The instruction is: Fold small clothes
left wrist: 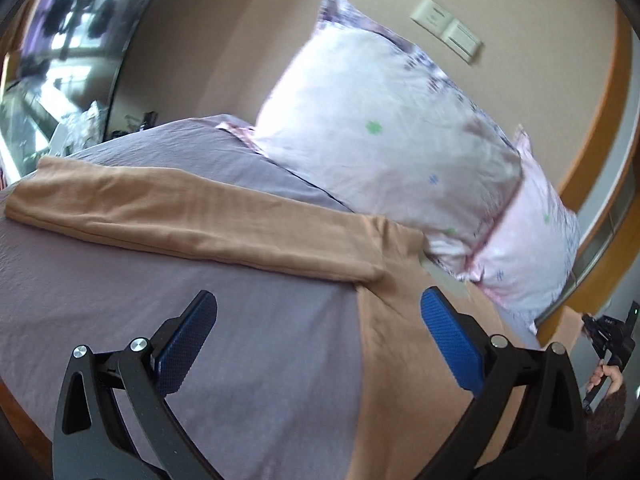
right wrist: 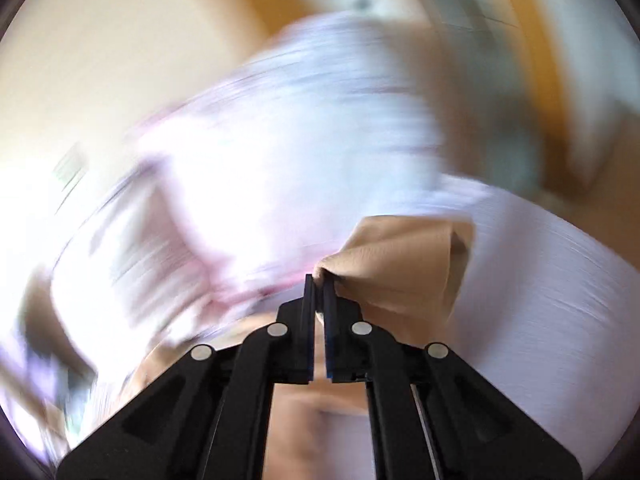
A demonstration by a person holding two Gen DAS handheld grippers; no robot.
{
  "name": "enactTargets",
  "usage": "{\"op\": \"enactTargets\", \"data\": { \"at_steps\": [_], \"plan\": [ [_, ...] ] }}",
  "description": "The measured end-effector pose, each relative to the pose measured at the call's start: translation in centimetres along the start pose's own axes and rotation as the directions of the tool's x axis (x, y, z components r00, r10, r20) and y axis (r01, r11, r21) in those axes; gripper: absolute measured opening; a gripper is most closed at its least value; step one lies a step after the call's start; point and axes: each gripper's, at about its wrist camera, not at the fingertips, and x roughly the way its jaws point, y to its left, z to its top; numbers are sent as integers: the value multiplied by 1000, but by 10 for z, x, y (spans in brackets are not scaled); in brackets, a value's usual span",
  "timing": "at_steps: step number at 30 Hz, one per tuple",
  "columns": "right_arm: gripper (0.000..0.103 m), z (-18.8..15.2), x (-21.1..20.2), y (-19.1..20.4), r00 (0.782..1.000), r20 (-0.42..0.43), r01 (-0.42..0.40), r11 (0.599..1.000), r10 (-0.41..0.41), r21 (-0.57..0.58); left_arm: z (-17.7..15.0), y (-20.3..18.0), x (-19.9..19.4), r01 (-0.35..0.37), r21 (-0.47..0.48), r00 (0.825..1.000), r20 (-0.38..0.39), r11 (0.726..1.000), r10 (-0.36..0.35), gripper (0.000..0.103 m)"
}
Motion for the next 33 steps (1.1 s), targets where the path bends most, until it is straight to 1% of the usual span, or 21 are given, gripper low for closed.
{"op": "enactTargets", "data": {
  "at_steps": [2, 4, 6, 8, 9, 10, 11, 12, 13, 14, 16, 18, 21, 23, 25, 27, 28, 30, 31, 32, 33],
  "plan": [
    [3, -21, 28, 88, 987, -91, -150, 972, 136, -180, 6, 17, -5, -13, -69, 1000, 12, 998, 14, 102],
    [4, -55, 57, 157, 947, -220, -290, 915, 232, -282, 11, 36, -10, -32, -152, 999, 17, 988, 35, 102],
    [9, -105, 91, 219, 864, -417, -435, 836, 282, -334, 19, 58, -12, -64, -241, 998, 5, 968, 67, 102],
    [25, -151, 115, 255, 762, -585, -525, 793, 276, -309, 25, 80, -14, -91, -313, 996, -18, 945, 90, 102],
    [32, -164, 115, 261, 734, -623, -541, 787, 272, -295, 27, 89, -14, -108, -344, 994, -28, 933, 105, 102],
    [41, -169, 115, 264, 718, -633, -558, 783, 290, -275, 29, 100, -15, -123, -382, 992, -35, 916, 118, 101],
    [47, -170, 108, 261, 717, -618, -571, 781, 324, -254, 30, 109, -16, -134, -410, 991, -43, 902, 128, 97],
    [60, -166, 104, 256, 730, -597, -564, 787, 333, -251, 31, 119, -17, -144, -440, 989, -51, 886, 136, 95],
    [66, -157, 103, 250, 749, -571, -549, 797, 336, -251, 31, 125, -17, -150, -457, 989, -56, 877, 139, 88],
    [67, -148, 95, 239, 769, -541, -533, 810, 341, -246, 34, 130, -19, -162, -471, 986, -56, 867, 154, 84],
    [69, -134, 90, 224, 783, -517, -518, 822, 346, -234, 37, 139, -19, -176, -498, 984, -65, 849, 165, 80],
    [72, -126, 88, 213, 798, -498, -497, 839, 341, -223, 39, 149, -20, -190, -554, 981, -75, 811, 179, 75],
    [74, -122, 75, 197, 801, -488, -489, 850, 348, -196, 42, 162, -21, -191, -625, 980, -78, 757, 183, 70],
    [75, -122, 72, 189, 795, -486, -496, 850, 363, -177, 48, 167, -18, -200, -645, 978, -87, 737, 189, 65],
    [77, -124, 70, 185, 788, -483, -508, 846, 381, -160, 53, 176, -15, -218, -658, 974, -99, 721, 205, 55],
    [78, -124, 66, 182, 780, -482, -525, 837, 400, -154, 57, 184, -10, -249, -656, 967, -126, 712, 222, 27],
    [78, -124, 64, 180, 778, -480, -530, 834, 406, -154, 58, 189, -6, -272, -651, 962, -154, 708, 228, 8],
    [79, -121, 56, 173, 781, -470, -534, 830, 410, -163, 66, 191, 1, -295, -622, 956, -185, 725, 230, 7],
    [80, -118, 51, 166, 788, -456, -533, 829, 414, -169, 75, 182, 3, -320, -578, 948, -192, 751, 255, 6],
    [80, -114, 47, 160, 797, -441, -528, 831, 413, -177, 82, 170, 3, -315, -546, 949, -176, 776, 262, 6],
    [82, -110, 44, 154, 809, -422, -519, 835, 410, -184, 94, 148, 6, -287, -500, 958, -146, 817, 247, 6]
  ]
}}
